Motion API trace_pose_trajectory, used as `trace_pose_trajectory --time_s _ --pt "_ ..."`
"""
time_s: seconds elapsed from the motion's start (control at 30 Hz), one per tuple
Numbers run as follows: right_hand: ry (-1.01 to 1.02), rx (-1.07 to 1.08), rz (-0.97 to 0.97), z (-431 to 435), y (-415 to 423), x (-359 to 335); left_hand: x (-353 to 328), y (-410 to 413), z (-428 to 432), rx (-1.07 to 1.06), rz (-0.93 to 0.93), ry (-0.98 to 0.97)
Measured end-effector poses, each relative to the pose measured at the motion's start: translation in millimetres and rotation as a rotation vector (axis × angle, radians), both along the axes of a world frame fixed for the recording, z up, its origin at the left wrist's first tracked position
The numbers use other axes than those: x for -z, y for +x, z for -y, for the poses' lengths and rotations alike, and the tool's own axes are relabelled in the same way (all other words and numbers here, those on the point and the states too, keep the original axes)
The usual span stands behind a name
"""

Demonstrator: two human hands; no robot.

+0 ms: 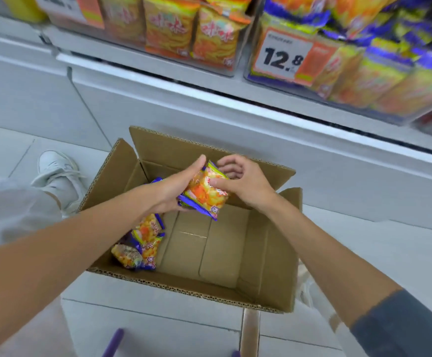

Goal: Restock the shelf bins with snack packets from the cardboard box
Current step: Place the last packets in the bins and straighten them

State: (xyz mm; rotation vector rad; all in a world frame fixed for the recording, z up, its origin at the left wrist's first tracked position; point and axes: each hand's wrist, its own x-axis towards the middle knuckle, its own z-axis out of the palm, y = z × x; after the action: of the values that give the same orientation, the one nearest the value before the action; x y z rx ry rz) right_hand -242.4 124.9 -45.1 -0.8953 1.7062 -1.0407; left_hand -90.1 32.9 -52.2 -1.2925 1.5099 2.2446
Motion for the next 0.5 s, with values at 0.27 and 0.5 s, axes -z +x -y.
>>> trace_pose_trajectory --time_s 0.27,0.5 --pt "-0.184 0.253 -0.067 -16.5 -16.1 -111.4 -105.6 -57.8 -2.2 -0.236 -0.178 -0.394" --pt "-0.442 0.375 -0.027 -19.9 -67.1 -181.7 -194.7 -117.1 1.8 -0.366 -0.468 -0.533"
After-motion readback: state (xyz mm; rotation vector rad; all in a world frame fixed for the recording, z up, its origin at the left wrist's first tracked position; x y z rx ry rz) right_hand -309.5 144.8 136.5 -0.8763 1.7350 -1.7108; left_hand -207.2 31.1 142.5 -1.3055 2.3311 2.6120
